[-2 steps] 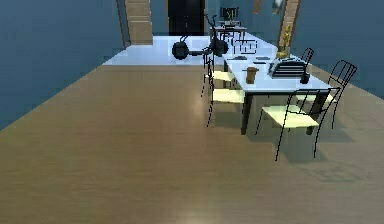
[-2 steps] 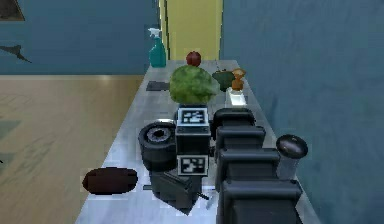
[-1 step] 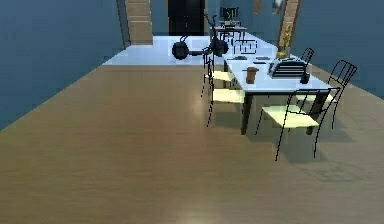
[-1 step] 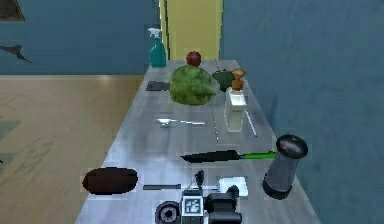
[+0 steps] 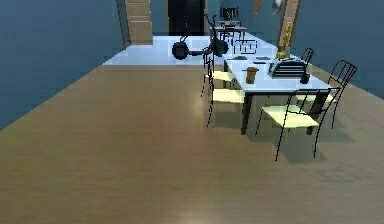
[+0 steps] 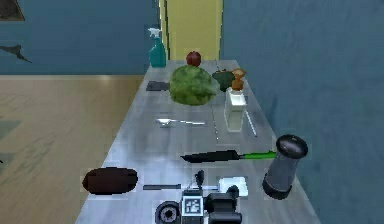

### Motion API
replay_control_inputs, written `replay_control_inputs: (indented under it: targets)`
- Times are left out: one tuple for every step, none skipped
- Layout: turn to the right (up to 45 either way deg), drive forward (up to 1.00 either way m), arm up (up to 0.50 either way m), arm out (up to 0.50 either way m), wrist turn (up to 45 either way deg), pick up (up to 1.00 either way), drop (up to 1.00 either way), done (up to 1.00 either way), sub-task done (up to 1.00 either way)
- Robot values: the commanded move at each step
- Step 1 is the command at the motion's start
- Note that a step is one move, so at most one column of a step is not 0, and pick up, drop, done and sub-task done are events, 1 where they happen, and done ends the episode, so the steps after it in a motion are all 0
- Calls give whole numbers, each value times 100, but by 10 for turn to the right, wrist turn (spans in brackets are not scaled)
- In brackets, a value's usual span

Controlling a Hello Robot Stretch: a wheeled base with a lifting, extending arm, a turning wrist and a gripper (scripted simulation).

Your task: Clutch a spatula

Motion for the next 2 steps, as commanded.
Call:
replay_control_inputs:
  targets:
    - [0,0,10,0,0,0,0,0,0]
    - [0,0,0,0,0,0,0,100,0]
